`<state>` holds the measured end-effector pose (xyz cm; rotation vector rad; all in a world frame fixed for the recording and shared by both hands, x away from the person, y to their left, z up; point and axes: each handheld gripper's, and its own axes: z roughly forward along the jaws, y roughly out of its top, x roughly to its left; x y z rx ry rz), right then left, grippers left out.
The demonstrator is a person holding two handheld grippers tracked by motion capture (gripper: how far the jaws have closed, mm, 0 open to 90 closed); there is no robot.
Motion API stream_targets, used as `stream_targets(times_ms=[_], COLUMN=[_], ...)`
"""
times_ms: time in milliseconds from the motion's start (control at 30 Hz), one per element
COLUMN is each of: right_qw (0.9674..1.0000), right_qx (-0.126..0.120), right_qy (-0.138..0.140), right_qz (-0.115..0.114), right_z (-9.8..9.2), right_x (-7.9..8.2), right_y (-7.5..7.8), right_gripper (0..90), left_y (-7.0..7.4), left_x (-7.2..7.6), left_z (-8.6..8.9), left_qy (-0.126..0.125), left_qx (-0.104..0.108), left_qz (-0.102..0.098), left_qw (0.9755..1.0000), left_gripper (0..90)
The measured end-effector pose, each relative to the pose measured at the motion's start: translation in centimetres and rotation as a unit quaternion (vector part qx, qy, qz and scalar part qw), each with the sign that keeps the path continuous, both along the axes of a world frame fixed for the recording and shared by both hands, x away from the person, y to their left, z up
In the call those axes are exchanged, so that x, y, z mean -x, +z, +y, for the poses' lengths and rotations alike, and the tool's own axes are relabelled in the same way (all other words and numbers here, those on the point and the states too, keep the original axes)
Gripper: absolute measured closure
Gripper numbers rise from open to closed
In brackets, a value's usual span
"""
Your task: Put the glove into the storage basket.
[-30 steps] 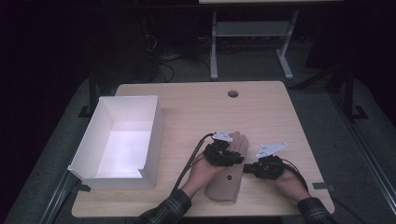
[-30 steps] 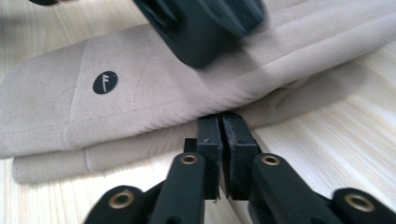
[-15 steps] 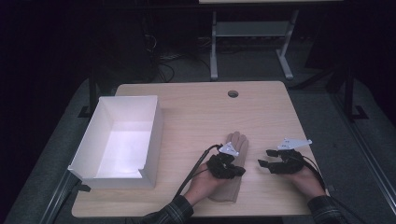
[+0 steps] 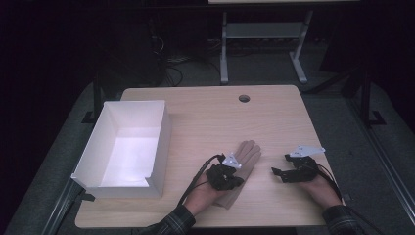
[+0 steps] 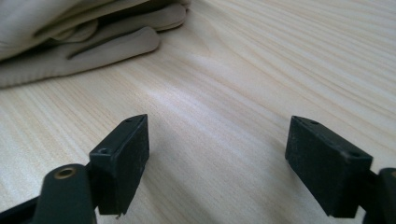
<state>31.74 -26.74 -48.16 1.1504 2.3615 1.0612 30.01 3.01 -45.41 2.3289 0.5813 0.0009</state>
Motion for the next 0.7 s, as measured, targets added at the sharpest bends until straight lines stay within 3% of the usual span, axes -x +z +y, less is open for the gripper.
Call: stream_targets(times_ms=[333, 400, 500, 700], right_qw=[1.0, 1.0, 1.0, 1.0], right_qx=[0.001, 0.001, 0.003, 0.003], right_qy=[0.0, -0.001, -0.001, -0.001], right_qz=[0.004, 0.004, 0.003, 0.003], right_z=[0.1, 0.1, 0.1, 0.1], right_x=[0.0, 0.0, 0.0, 0.0], right_y=[0.0, 0.0, 0.0, 0.0], right_gripper=[17.5, 17.4, 17.1, 17.1], left_y=[0.5, 0.5, 1.2, 3.1], left_x=[-0.1, 0.0, -0.1, -0.9], left_z=[3.7, 4.0, 4.0, 4.1], left_qy=[0.015, 0.02, 0.013, 0.004], left_qx=[-0.032, -0.026, -0.029, -0.018], left_qz=[-0.015, -0.015, -0.024, -0.049], left_qw=[0.9993, 0.9994, 0.9992, 0.9986], left_gripper=[88.8, 87.3, 79.5, 52.7])
